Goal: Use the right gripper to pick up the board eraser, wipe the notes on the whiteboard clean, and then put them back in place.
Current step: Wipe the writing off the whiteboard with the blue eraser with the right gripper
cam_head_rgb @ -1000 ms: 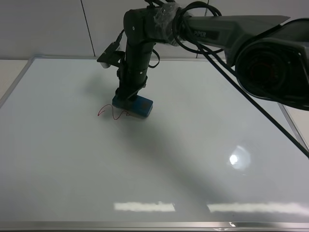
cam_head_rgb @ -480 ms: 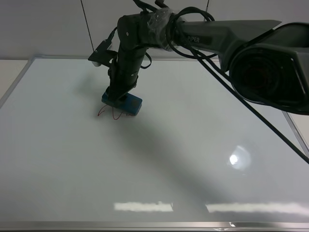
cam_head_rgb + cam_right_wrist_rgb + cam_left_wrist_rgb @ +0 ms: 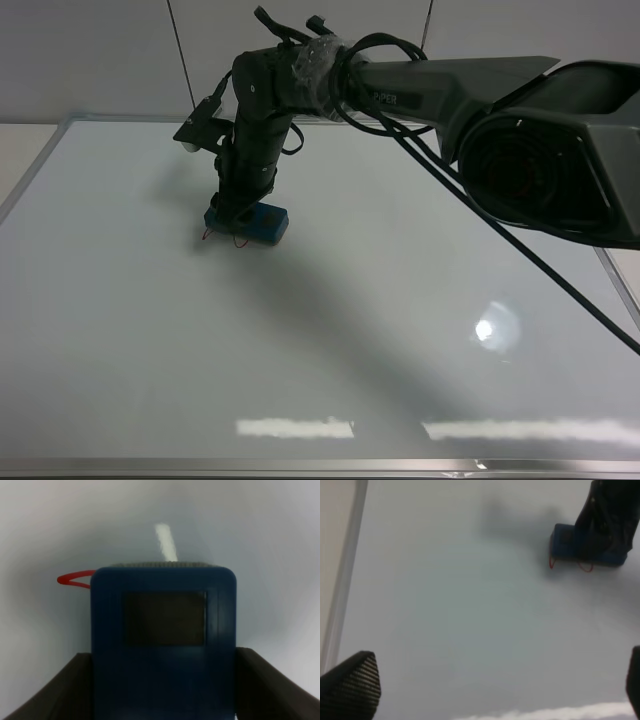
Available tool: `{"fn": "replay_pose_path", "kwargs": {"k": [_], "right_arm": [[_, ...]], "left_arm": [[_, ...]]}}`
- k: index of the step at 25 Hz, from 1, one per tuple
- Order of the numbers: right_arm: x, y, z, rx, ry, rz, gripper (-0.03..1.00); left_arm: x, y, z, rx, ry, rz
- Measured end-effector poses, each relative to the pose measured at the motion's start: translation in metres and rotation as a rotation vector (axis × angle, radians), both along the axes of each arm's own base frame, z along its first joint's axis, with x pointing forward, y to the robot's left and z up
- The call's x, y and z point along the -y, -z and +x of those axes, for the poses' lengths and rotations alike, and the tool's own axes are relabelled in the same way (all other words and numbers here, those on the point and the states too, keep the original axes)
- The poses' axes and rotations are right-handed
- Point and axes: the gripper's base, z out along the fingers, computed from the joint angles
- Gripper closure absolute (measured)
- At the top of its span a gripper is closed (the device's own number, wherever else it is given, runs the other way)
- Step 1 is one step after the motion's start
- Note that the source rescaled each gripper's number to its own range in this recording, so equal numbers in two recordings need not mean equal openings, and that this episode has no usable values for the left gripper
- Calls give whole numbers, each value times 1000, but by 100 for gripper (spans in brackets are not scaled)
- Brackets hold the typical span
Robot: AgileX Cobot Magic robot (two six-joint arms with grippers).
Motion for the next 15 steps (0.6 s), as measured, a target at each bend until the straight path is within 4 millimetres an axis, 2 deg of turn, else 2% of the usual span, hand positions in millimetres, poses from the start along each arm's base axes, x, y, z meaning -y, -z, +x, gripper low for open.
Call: {"fn": "replay_pose_path", "kwargs": {"k": [9, 15], "right_arm": [[-4, 2, -4, -16, -3, 10, 94], [-19, 5, -18, -11, -53, 7, 94]], "left_arm": [[0, 0, 0, 0, 0, 0], [0, 0, 0, 0, 0, 0]]}}
